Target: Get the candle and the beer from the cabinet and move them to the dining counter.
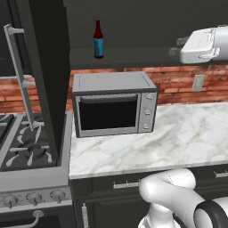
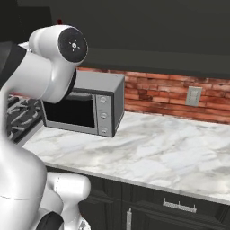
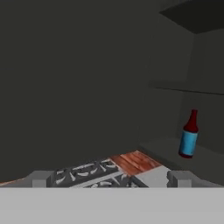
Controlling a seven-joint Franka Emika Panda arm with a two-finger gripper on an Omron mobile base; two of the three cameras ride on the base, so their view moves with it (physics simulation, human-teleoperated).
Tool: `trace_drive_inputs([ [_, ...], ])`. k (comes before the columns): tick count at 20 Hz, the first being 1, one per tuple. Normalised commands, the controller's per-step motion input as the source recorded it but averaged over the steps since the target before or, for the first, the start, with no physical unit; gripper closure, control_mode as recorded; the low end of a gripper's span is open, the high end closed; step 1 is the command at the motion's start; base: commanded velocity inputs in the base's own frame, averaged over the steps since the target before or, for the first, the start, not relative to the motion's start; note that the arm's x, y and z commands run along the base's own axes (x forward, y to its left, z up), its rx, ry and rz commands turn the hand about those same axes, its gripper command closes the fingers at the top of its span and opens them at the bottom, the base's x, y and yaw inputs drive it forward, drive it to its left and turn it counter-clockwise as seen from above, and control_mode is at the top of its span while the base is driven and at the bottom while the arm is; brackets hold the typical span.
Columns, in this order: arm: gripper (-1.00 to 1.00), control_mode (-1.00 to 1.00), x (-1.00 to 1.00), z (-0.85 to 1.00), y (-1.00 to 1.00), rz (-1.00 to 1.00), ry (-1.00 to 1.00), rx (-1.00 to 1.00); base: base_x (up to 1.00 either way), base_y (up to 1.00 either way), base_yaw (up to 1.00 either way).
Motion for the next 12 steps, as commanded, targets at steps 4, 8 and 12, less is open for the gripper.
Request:
trace_drive_inputs([
  [4,-1.00,-1.00,0.26,0.02,0.08,0.00,-0.04,0.02,0.00,0.00,0.00],
  [8,-1.00,-1.00,0.29,0.05,0.06,0.00,-0.02,0.04,0.00,0.00,0.00],
  [12,-1.00,-1.00,0.25,0.04,0.00,0.00,0.00,0.07,0.00,0.00,0.00],
])
